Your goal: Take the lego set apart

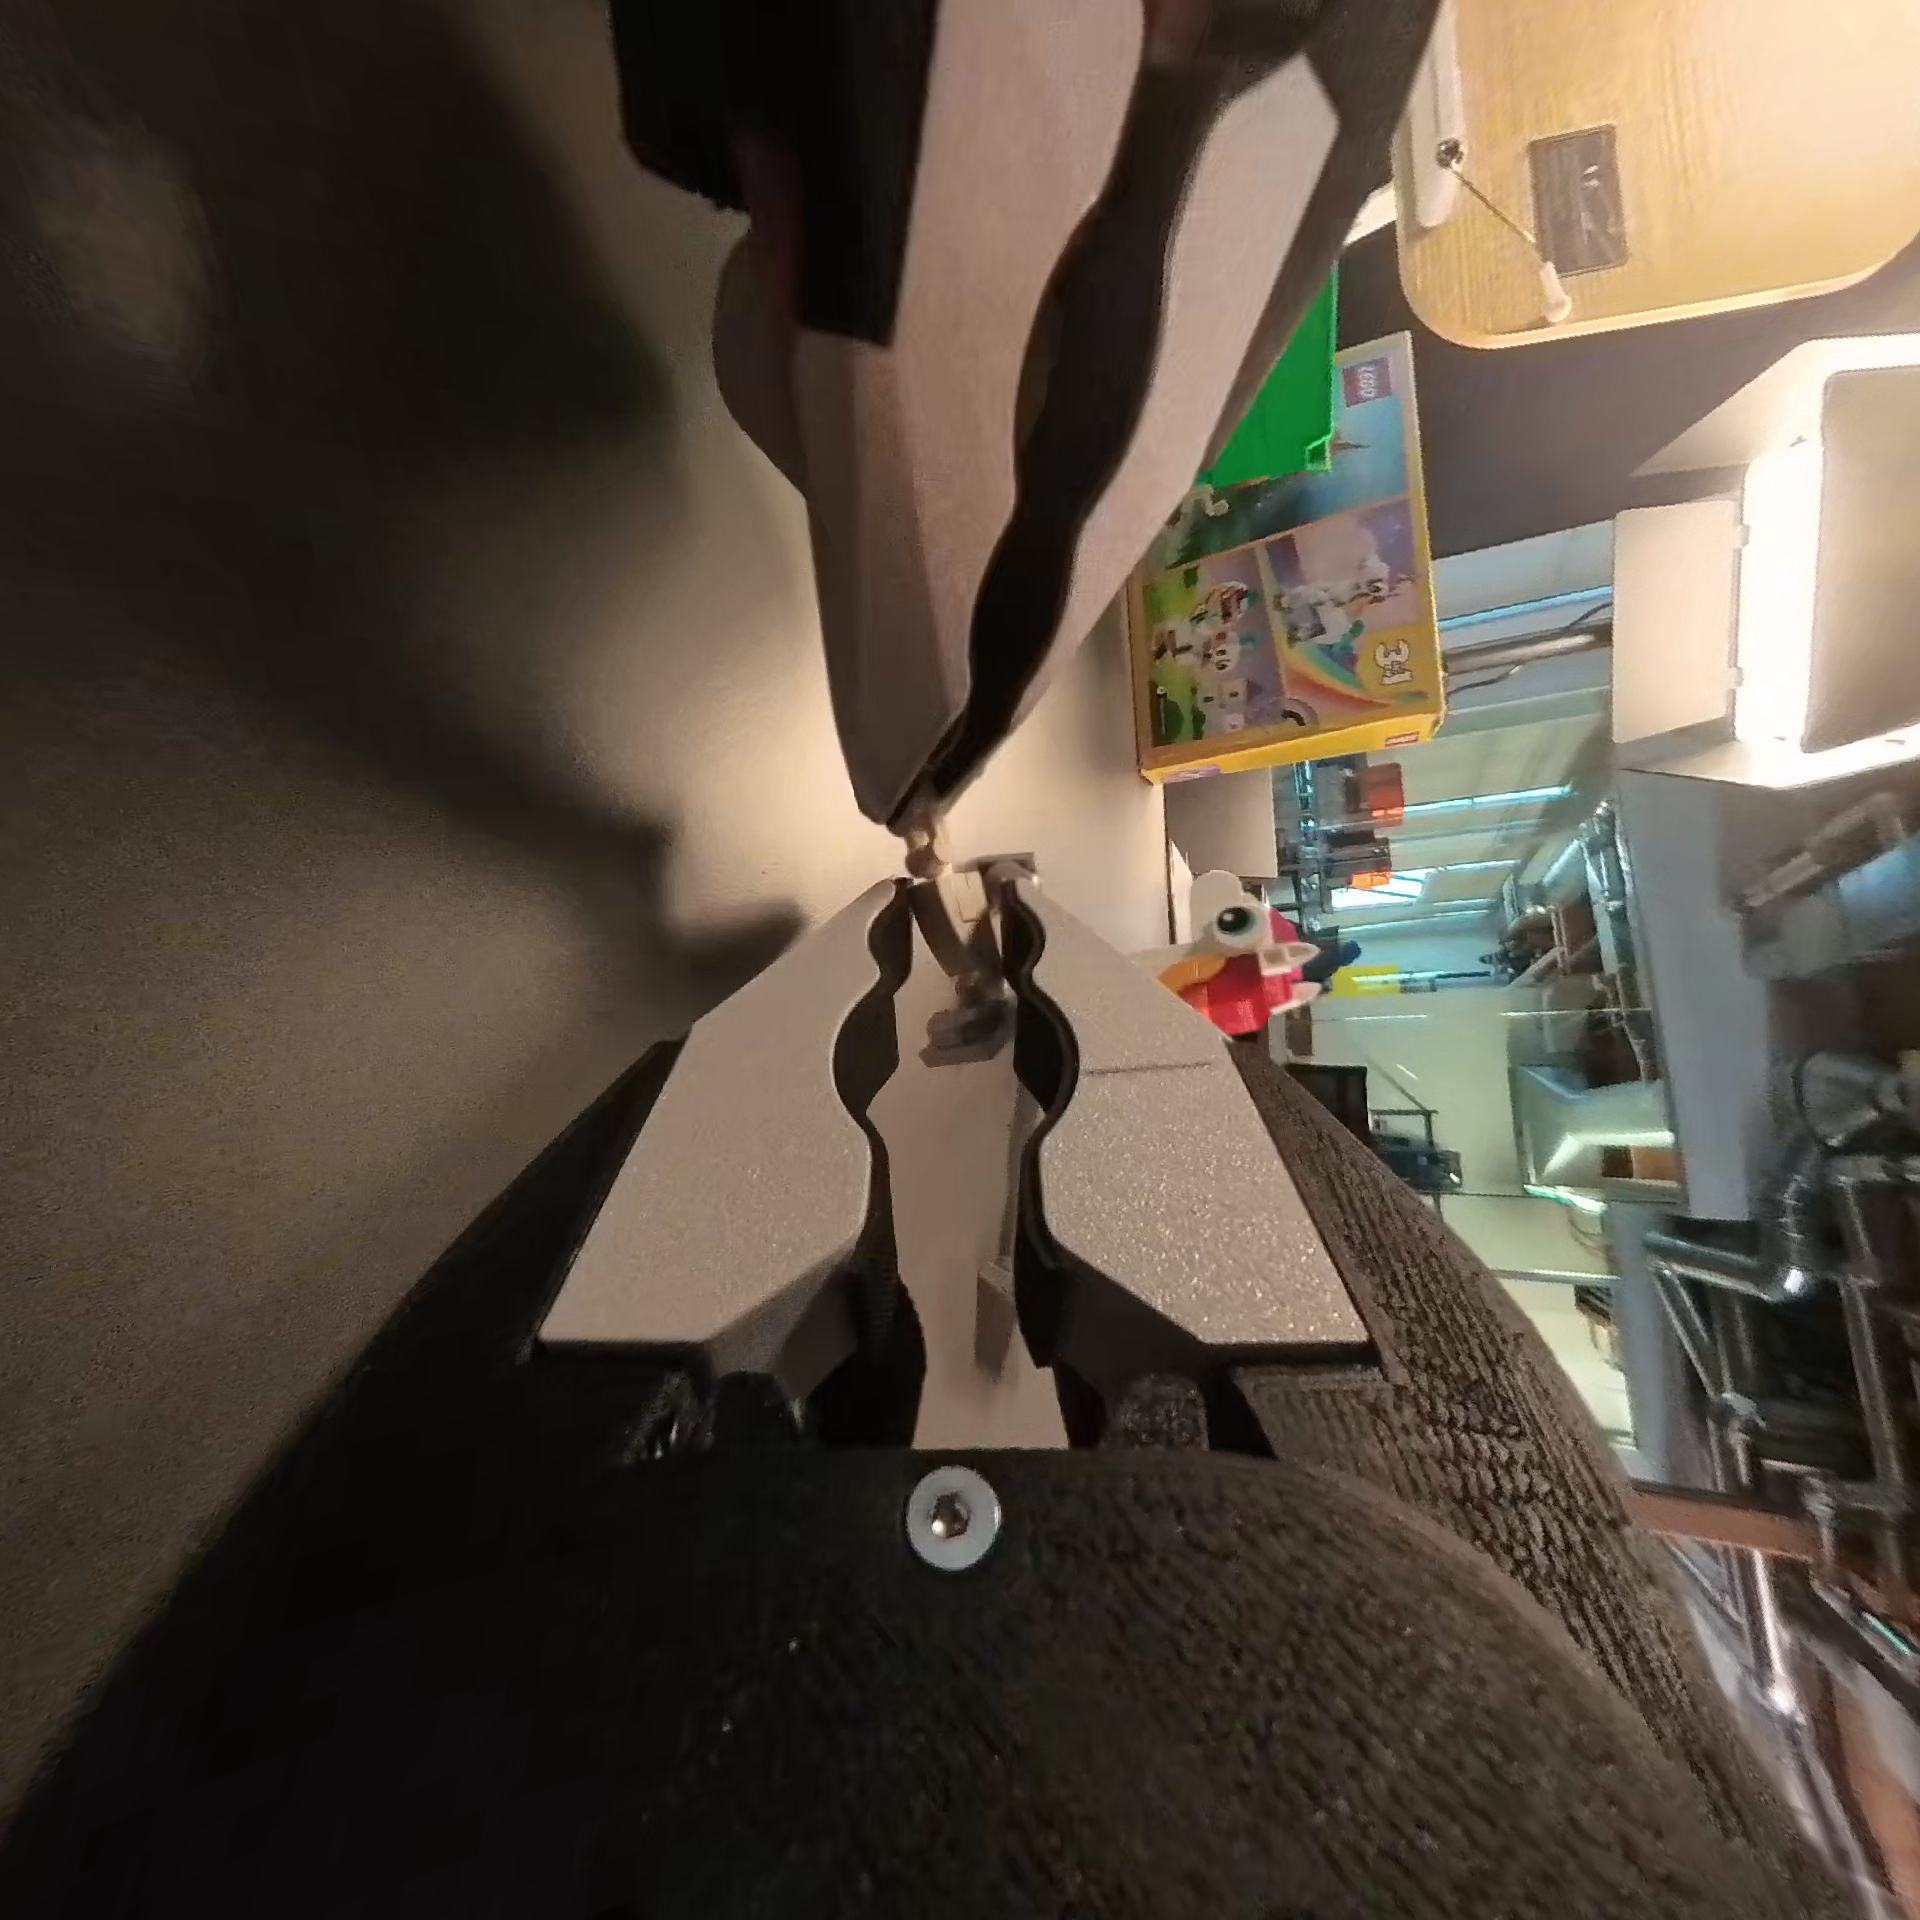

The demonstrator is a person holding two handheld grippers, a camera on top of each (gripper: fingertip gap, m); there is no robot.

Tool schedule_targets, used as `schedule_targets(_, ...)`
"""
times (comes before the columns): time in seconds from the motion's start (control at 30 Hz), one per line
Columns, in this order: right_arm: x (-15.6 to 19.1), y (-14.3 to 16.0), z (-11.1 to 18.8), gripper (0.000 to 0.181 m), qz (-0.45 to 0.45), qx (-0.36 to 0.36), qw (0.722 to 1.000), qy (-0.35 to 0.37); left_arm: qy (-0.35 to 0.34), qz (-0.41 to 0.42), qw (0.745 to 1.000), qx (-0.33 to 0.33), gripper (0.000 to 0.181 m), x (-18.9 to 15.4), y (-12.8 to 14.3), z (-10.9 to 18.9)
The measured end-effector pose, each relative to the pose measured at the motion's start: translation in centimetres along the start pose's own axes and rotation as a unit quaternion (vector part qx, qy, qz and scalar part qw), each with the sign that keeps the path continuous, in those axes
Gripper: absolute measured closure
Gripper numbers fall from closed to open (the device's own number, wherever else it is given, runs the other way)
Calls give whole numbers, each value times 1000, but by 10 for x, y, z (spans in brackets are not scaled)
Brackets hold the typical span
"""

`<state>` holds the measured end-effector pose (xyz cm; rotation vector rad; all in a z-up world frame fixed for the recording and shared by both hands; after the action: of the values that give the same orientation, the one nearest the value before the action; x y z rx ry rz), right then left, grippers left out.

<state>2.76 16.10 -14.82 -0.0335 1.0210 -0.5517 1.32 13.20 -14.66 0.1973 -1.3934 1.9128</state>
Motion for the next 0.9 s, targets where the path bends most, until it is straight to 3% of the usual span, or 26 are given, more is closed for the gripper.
schedule_targets(0.1, 2, 2, 0, 166, 17, 12, 1000, -4, -32, -76, 997, -11, 175, -2, 1, -2)
schedule_targets(0.2, 2, 4, 0, 171, 7, 30, 999, -12, -54, -92, 994, -18, 175, 0, -1, -2)
schedule_targets(0.3, -11, 3, 4, 172, -61, 19, 998, 12, -77, -53, 995, -40, 175, 11, -9, 1)
schedule_targets(0.47, -32, -4, 13, 173, -216, -72, 973, 41, -92, 38, 992, -81, 175, 28, -28, 11)
schedule_targets(0.63, -42, -14, 22, 174, -368, -197, 909, 0, -79, 110, 983, -127, 175, 37, -44, 22)
schedule_targets(0.8, -44, -28, 35, 174, -420, -303, 853, -61, 4, 185, 967, -178, 177, 36, -58, 36)
schedule_targets(0.9, -44, -40, 44, 175, -431, -372, 815, -106, 88, 244, 941, -216, 177, 34, -66, 48)
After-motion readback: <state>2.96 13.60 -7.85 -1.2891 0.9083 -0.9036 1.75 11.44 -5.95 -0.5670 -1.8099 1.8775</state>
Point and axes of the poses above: each gripper's, where its closed fingertips meet, z back along the fingers, y out of its underside, x = y × z across the jaws, the point moved 2 cm from there along z, back along the fingers, and after that the axes turned 15 degrees about -y, right-handed, at the moved point
